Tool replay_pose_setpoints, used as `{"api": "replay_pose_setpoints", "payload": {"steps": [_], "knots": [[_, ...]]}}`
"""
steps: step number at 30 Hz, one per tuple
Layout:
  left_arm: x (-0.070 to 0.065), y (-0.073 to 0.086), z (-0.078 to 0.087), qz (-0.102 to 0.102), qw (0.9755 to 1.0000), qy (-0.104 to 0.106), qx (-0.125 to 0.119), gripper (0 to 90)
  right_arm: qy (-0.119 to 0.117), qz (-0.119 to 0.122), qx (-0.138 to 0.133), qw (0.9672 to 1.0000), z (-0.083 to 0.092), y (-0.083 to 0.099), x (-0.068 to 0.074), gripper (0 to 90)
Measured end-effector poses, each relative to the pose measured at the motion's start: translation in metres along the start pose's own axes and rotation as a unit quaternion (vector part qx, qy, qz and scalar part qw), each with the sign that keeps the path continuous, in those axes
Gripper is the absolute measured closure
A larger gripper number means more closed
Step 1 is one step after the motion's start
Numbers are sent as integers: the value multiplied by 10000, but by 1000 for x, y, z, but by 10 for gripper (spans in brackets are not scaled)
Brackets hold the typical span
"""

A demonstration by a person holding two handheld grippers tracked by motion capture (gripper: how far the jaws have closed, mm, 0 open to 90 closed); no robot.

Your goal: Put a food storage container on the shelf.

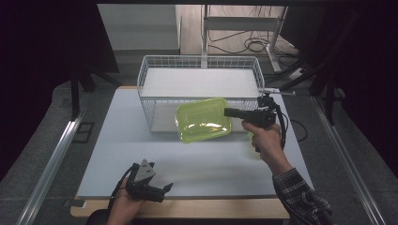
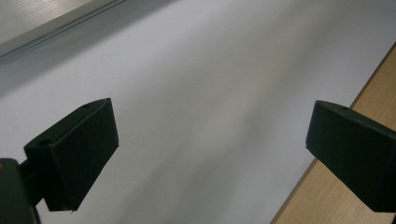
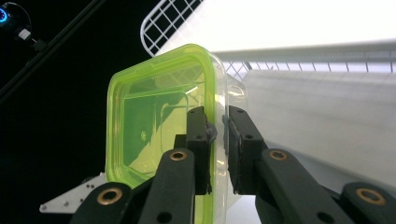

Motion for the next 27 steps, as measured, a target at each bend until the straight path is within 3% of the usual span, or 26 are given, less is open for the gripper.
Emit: {"api": "replay_pose_setpoints", "payload": {"steps": [11, 27], "knots": [[1, -2, 2, 92, 9998, 88, -179, 18, 103, 120, -211, 9997, -1, -31, 6, 796], [0, -1, 1, 71, 9998, 87, -146, 16, 361, 190, -367, 9985, -11, -71, 6, 796]]}}
Point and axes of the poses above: each handheld gripper's, and its own axes: z roughly backward along the jaws, y roughly out of its underside, x roughly to its left, the point moved 6 cm from there along -z, roughly forward along the jaws, and after that the axes turned 5 degrees about -x, right-handed, at the moved point
